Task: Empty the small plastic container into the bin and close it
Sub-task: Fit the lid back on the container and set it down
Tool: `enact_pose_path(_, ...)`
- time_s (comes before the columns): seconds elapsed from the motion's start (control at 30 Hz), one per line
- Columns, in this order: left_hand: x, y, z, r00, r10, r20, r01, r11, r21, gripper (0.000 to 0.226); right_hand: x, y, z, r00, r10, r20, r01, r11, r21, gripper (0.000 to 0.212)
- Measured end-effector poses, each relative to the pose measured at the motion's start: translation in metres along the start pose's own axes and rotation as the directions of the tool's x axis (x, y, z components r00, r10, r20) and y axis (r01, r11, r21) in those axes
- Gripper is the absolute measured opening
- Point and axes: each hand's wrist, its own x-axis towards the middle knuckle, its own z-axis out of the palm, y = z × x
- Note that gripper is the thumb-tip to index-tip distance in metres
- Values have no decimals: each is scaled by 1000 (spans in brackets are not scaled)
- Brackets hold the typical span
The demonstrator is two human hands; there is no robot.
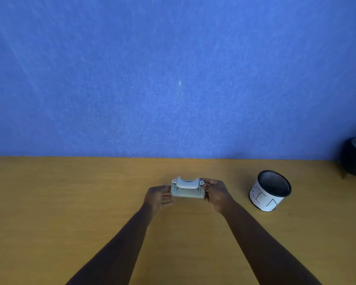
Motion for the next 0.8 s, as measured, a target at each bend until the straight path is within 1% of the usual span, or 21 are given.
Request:
enact_pose_path(0.17,6,-3,-3,994,-30,-106,31,1000,5,33,10,14,12,999,33,8,-33,999,-38,27)
enact_pose_path(0.33,19,-12,-8,988,-38,-152,54,993,104,28,23,32,22,997,-16,-72,5,989,-148,26)
enact_pose_path(0.4,26,-17,-9,985,-20,-170,53,980,190,27,27,39,25,992,-24,-123,1,982,-187,26)
enact_pose_path(0.5,37,-23,-11,973,-2,-232,72,952,297,17,29,44,29,978,-34,-208,-13,975,-221,24)
enact_pose_path(0.53,39,-24,-12,969,14,-246,72,939,337,16,30,46,29,971,-39,-235,-16,973,-229,24)
enact_pose_path(0.6,40,-24,-13,973,54,-225,55,892,449,22,30,47,30,964,-48,-263,-17,971,-239,23)
enact_pose_path(0.63,41,-24,-13,973,70,-218,44,877,478,25,30,47,31,963,-50,-266,-19,968,-250,22)
enact_pose_path(0.77,44,-23,-10,974,19,-228,84,897,434,20,31,48,30,955,-66,-288,-22,956,-294,19)
enact_pose_path(0.8,45,-23,-9,973,17,-232,87,898,431,22,31,48,29,954,-70,-290,-22,953,-301,19)
